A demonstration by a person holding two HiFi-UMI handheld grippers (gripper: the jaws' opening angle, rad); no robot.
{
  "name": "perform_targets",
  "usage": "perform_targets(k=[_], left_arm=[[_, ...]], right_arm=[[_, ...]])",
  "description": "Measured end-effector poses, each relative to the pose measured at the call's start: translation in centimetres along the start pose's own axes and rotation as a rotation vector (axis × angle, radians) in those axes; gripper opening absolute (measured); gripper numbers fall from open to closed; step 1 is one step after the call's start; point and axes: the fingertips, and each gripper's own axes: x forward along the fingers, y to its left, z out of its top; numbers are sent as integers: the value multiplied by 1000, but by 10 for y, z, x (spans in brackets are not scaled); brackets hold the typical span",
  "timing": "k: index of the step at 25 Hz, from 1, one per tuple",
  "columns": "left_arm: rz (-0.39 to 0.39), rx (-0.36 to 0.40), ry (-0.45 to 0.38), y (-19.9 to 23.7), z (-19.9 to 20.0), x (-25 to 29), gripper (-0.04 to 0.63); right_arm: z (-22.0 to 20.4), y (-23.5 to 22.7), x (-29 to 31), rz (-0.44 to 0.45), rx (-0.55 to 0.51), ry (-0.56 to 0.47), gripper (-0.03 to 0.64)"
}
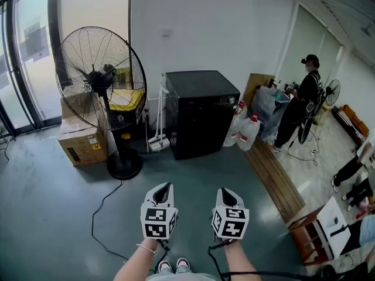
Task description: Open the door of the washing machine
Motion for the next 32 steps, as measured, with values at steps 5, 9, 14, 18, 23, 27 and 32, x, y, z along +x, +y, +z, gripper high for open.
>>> perform_targets(k=[5,9,14,18,23,27,32], left_arm=[[-8,-5,-2,7,0,1,5],[-15,-16,5,13,-5,-2,5],[-33,-23,3,23,-6,-6,5],[-49,-18,6,30,-8,-8,5],[-60,-37,19,44,-15,-9,5],[-67,-37,35,45,-19,-2,5],[-74,-39,36,46,-18,15,5]], right_arm=[[1,9,3,-2,-5,1,5],[-3,16,2,-9,-13,14,5],[-1,31,3,-2,4,4,5],[-3,39,3,-23,-6,16,5],[-12,45,4,-45,-5,36,5],[-15,37,9,-65,-11,51,5],[-15,32,27,-65,-20,64,5]])
